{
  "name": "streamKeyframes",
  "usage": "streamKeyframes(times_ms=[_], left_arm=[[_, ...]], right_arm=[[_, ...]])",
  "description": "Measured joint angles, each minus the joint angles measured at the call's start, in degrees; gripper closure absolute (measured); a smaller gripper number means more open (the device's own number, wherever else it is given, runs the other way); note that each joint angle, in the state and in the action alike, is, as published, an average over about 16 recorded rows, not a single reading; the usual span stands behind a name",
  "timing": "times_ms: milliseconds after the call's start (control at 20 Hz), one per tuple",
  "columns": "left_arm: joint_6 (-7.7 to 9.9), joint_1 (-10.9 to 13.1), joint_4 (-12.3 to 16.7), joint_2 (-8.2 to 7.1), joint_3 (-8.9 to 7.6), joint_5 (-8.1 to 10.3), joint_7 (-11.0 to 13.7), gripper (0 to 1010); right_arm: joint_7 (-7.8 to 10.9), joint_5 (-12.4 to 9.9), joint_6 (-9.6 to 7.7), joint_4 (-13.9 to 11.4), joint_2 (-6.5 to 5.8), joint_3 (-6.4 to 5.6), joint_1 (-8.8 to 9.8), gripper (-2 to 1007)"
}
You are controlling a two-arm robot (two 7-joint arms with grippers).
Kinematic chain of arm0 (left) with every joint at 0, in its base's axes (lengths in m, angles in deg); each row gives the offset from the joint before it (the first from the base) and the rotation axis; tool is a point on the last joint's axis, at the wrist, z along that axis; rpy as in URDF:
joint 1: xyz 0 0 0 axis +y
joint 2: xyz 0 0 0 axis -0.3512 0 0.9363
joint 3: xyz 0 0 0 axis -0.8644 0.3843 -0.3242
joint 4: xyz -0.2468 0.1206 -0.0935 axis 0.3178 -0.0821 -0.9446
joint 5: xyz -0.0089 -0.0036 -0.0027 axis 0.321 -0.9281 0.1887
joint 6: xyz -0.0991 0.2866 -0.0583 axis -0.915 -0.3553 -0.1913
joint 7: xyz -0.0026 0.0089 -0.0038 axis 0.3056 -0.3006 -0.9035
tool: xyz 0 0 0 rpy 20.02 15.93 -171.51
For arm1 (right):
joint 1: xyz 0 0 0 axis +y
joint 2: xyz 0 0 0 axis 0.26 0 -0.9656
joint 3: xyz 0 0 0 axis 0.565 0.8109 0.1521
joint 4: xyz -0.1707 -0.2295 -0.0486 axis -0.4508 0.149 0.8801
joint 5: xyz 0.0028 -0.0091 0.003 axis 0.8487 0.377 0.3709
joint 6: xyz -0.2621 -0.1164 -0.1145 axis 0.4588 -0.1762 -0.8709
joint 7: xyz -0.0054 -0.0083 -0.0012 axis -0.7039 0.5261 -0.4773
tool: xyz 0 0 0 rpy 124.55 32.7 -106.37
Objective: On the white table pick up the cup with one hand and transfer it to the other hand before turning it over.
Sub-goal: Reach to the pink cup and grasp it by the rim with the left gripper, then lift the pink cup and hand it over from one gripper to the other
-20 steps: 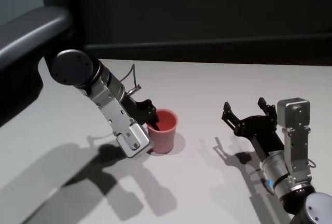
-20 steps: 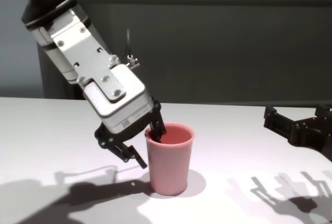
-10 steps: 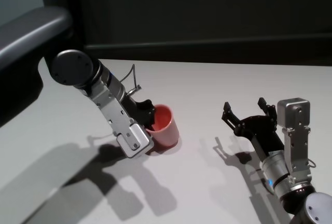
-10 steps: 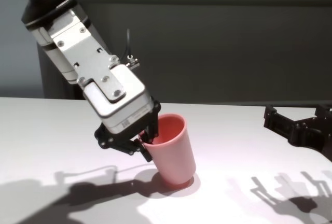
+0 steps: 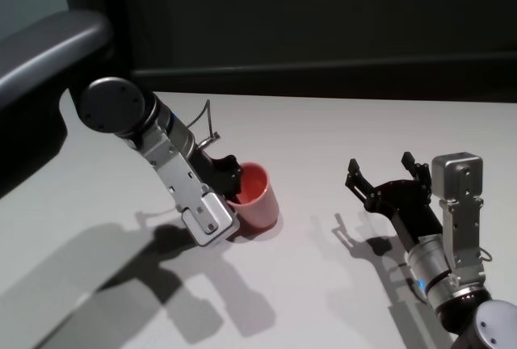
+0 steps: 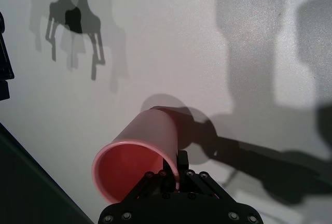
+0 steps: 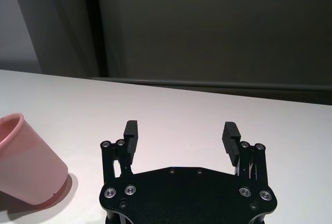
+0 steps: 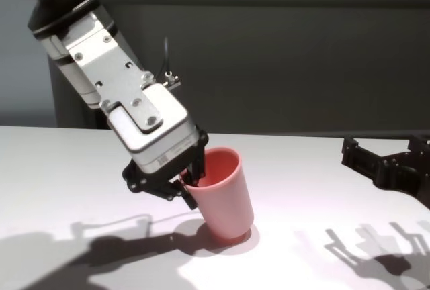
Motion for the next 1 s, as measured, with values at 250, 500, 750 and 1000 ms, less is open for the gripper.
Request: streamKeyframes(times_ms=[250, 500, 750, 1000], left_arm=[[1.41, 0.83, 0.55, -0.74, -1.06, 1.89, -1.22, 962], [3.73, 2.28, 1.43, -1.98, -2.96, 5.36, -3.31, 962], [7.02, 4.29, 2.39, -3.61, -6.03, 10.75, -6.15, 962], [10.0, 6.26, 2.85, -4.82, -9.59, 17.34, -8.59, 962]], right_arm=[[0.0, 0.0, 0.0, 0.0, 0.0, 0.0, 0.0, 3], [0.0, 0.0, 0.0, 0.0, 0.0, 0.0, 0.0, 3], [0.0, 0.0, 0.0, 0.0, 0.0, 0.0, 0.0, 3], [0.0, 0.0, 0.0, 0.0, 0.0, 0.0, 0.0, 3]])
